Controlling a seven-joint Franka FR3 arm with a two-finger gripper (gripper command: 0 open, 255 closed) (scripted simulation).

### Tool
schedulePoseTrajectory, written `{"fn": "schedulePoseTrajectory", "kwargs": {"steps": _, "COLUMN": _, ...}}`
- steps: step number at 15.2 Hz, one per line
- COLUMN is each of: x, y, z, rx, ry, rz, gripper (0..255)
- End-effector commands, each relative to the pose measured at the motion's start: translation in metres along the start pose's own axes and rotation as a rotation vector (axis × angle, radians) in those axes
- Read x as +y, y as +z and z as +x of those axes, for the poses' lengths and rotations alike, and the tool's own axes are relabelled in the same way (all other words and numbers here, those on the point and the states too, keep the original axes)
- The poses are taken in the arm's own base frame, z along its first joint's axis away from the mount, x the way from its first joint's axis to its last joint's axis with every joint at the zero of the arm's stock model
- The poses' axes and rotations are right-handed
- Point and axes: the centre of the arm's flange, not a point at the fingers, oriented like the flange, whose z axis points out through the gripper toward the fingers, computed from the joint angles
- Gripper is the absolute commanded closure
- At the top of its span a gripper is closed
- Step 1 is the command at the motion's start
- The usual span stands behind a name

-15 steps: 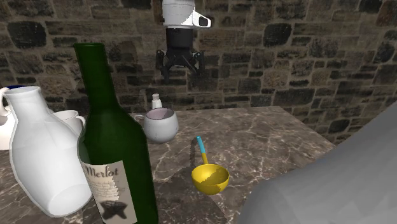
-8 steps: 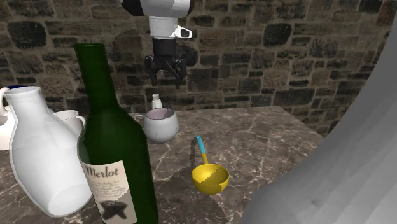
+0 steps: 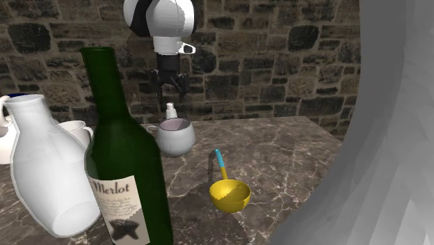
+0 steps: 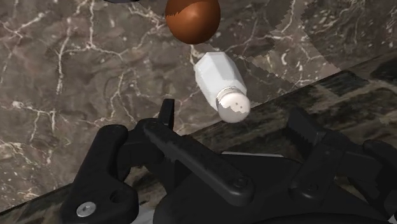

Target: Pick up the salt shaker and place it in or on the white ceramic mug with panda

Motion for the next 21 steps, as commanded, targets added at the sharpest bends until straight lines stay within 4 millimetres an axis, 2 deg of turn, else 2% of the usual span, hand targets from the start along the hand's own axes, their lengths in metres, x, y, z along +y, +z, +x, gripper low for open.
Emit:
{"fn": "schedulePoseTrajectory", "kwargs": {"steps": 1, "x": -0.002, "y": 0.011, "z": 0.002, "rx": 0.001, "ry": 0.001, "rz": 0.001, "gripper": 0}}
{"fn": "schedulePoseTrajectory", "kwargs": {"steps": 6, "x": -0.002, "y": 0.035, "z": 0.002, "rx": 0.001, "ry": 0.001, "rz": 0.001, "gripper": 0}}
{"fn": "schedulePoseTrajectory", "kwargs": {"steps": 13, "x": -0.002, "y": 0.035, "z": 0.002, "rx": 0.001, "ry": 0.001, "rz": 0.001, "gripper": 0}}
{"fn": "schedulePoseTrajectory", "kwargs": {"steps": 14, "x": -0.002, "y": 0.035, "z": 0.002, "rx": 0.001, "ry": 0.001, "rz": 0.001, "gripper": 255}}
{"fn": "schedulePoseTrajectory", "kwargs": {"steps": 21, "x": -0.002, "y": 0.035, "z": 0.002, "rx": 0.001, "ry": 0.001, "rz": 0.001, "gripper": 255}}
